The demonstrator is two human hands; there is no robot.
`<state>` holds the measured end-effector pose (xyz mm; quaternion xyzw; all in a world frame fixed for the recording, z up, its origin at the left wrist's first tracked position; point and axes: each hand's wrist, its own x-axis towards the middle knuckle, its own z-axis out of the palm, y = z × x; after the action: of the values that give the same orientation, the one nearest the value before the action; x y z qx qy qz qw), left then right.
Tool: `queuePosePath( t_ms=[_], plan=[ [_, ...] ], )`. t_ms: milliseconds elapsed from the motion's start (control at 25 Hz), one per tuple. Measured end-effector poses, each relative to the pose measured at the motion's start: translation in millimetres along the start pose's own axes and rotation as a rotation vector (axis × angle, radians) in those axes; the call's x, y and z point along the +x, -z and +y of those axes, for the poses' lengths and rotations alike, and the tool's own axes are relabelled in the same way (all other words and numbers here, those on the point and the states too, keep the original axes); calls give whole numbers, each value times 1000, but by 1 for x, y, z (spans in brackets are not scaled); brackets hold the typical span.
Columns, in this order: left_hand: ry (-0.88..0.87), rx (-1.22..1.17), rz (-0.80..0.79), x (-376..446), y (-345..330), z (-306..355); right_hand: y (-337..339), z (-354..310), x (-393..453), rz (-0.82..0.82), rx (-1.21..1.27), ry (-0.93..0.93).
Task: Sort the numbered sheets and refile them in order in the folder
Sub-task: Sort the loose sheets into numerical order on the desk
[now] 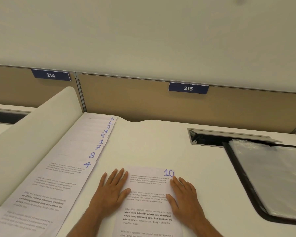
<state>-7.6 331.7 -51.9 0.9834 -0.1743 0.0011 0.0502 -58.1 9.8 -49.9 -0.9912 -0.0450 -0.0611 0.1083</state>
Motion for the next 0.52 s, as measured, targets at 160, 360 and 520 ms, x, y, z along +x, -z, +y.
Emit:
queuePosePath(
  t_ms=[160,360,520],
  plan=[
    [3,10,-6,-1,4,1,0,0,0,46,68,25],
    [-9,-39,-26,-2,8,2,-3,2,1,79,167,58],
    [-54,-257,159,7,13,-7,-1,-4,11,177,211,-10]
  ],
)
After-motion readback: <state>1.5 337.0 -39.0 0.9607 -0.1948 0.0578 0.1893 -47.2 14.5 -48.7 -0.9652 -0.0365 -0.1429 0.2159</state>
